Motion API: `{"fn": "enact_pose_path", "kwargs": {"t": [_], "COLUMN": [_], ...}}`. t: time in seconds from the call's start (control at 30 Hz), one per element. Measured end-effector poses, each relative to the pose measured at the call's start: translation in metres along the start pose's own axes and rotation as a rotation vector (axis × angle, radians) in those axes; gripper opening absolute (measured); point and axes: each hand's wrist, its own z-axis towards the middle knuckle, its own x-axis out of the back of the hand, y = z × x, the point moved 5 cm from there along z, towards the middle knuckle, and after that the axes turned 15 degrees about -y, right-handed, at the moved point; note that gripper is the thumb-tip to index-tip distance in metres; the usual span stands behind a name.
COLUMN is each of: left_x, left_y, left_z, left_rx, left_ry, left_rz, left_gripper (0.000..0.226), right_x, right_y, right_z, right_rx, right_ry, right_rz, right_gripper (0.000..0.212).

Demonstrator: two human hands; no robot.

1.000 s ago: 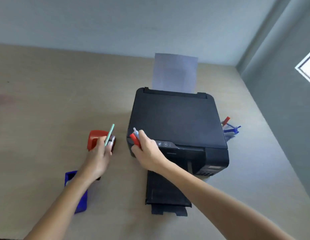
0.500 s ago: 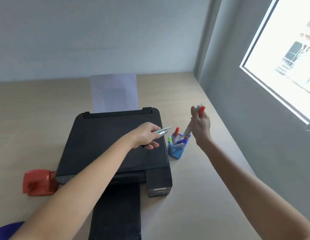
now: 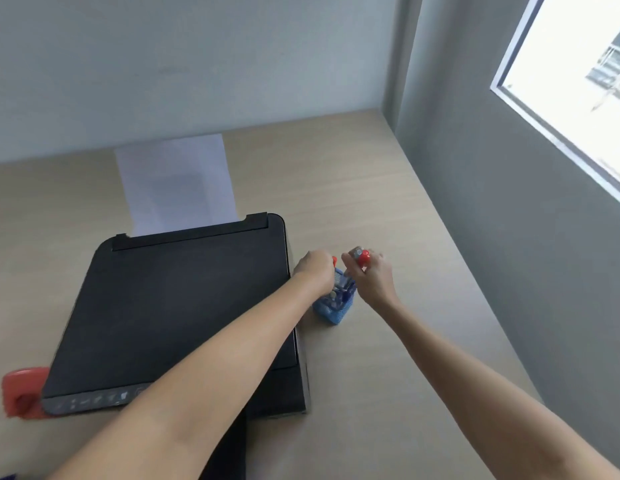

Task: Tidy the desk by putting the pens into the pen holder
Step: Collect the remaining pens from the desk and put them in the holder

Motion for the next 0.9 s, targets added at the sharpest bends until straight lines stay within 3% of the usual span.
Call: {"fn": "enact_pose_path", "kwargs": {"t": [0.17, 0.3, 0.37, 0.43, 0.5, 0.6, 0.73, 0.9], "left_x": [-0.025, -0.008, 0.004, 0.002, -0.008, -0.018, -0.022, -0.036], "left_y": [0.007, 0.009, 0.006, 0.002, 0.001, -0.006, -0.013, -0.028], "left_z": [0.012, 0.008, 0.006, 0.015, 0.019, 0.02, 0.037, 0.089], "left_rx": [0.034, 0.015, 0.003, -0.01, -0.011, 0.081, 0.125, 0.1], "left_ry": [-0.046, 0.079, 0.128, -0.013, -0.187, -0.228, -0.246, -0.212], "left_rz": [0.021, -0.078, -0.132, -0.28, -0.502, -0.786, -1.145, -1.317], "left_gripper": [0.037, 0.035, 0.037, 0.04, 0.046, 0.044, 0.036, 0.063], "right_x": [-0.021, -0.016, -0.017, -0.032, -0.055, -0.065, -0.046, -0.028], "right_y": [0.013, 0.018, 0.027, 0.04, 0.046, 0.04, 0.029, 0.017], "right_z": [-0.001, -0.024, -0.033, -0.041, -0.046, -0.035, -0.004, 0.031], "right_rx": [-0.035, -0.01, -0.065, -0.246, -0.404, -0.403, -0.388, -0.373], "right_ry": [-0.112, -0.102, -0.012, -0.037, -0.194, -0.268, -0.22, -0.275], "right_rz": [-0.119, 0.196, 0.31, 0.457, 0.716, 0.899, 0.861, 0.719], "right_gripper": [0.042, 0.07, 0.068, 0.057, 0.064, 0.069, 0.073, 0.074]}}
